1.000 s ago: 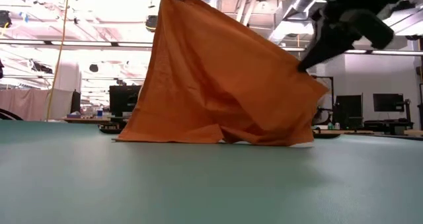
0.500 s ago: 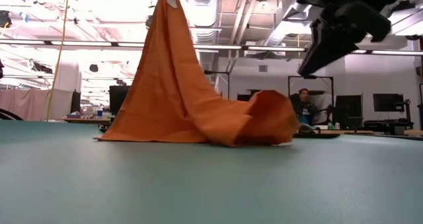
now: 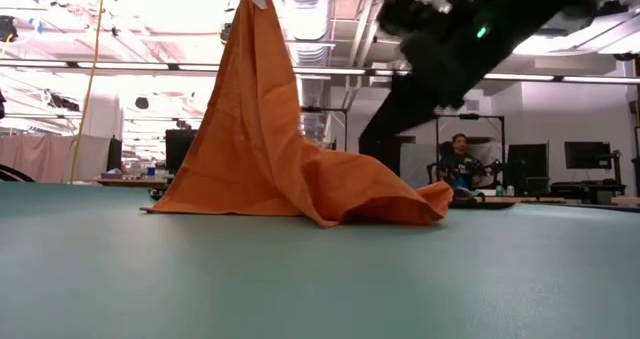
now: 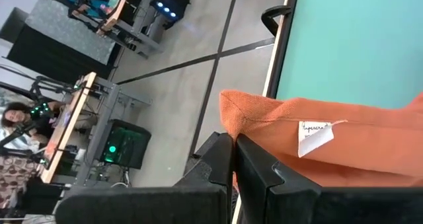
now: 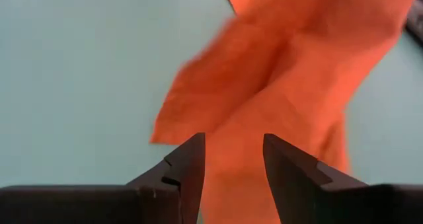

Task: Roll towel
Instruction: Fold the orange towel

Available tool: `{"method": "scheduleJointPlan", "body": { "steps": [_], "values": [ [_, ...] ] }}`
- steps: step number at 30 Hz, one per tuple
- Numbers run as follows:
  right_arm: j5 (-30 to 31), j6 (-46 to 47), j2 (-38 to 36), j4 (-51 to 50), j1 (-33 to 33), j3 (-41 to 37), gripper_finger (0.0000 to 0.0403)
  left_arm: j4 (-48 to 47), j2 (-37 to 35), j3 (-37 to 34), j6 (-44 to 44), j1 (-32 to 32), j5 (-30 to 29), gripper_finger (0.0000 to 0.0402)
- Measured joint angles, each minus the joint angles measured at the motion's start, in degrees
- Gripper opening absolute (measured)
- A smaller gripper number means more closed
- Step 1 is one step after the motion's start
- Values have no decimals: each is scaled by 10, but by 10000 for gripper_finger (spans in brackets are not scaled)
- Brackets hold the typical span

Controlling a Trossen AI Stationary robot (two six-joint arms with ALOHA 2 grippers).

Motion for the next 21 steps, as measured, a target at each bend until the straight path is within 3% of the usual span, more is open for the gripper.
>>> {"method": "scheduleJointPlan", "body": {
  "steps": [8, 13, 18, 21],
  "values": [
    [8, 19, 116, 131, 21, 41, 170, 1, 0, 0, -3, 0, 8, 0],
    [61, -22, 194, 126, 36, 99, 168, 1, 0, 0, -16, 0, 9, 0],
    [163, -31, 248, 63, 45, 161, 168, 0, 0, 0, -25, 0, 22, 0],
    [170, -30, 273, 37, 44, 189, 168, 1, 0, 0, -28, 0, 23, 0]
  ]
}}
